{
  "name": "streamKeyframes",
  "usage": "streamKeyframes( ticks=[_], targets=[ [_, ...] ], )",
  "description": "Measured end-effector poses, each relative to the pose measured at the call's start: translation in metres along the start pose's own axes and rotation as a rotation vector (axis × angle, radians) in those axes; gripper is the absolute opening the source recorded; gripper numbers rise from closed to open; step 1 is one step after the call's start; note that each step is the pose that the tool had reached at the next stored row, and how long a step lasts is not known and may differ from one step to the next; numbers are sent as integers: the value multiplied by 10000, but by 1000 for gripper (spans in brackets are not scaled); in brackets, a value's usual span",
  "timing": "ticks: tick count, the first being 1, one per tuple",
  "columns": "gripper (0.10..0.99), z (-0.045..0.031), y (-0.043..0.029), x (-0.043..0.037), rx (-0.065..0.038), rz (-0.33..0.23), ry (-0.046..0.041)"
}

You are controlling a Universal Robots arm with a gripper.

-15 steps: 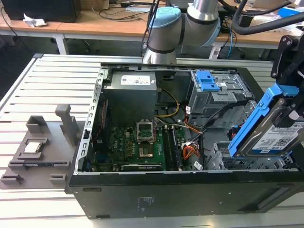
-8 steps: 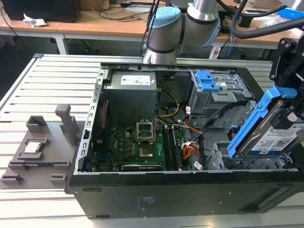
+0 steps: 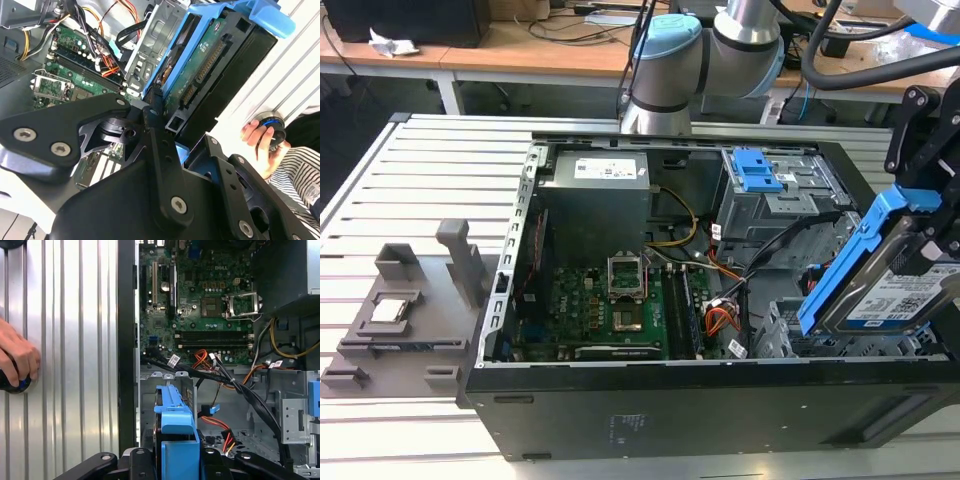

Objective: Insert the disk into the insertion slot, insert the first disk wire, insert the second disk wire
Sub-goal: 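Insert the disk into the insertion slot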

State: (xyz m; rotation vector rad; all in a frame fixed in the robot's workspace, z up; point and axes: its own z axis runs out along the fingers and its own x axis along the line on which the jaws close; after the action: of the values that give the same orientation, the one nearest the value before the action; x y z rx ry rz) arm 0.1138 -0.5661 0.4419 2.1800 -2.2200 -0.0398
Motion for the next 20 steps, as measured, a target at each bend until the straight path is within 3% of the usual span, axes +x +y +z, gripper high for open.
streamKeyframes(
  ticks=[4,8,11,20],
  targets=[
    [365,3,1,-42,-1,-1,-4],
    [365,5,23,-160,-1,0,-4],
    [365,6,47,-205,-1,0,-5],
    [365,44,83,-222,0,108,29]
  ],
)
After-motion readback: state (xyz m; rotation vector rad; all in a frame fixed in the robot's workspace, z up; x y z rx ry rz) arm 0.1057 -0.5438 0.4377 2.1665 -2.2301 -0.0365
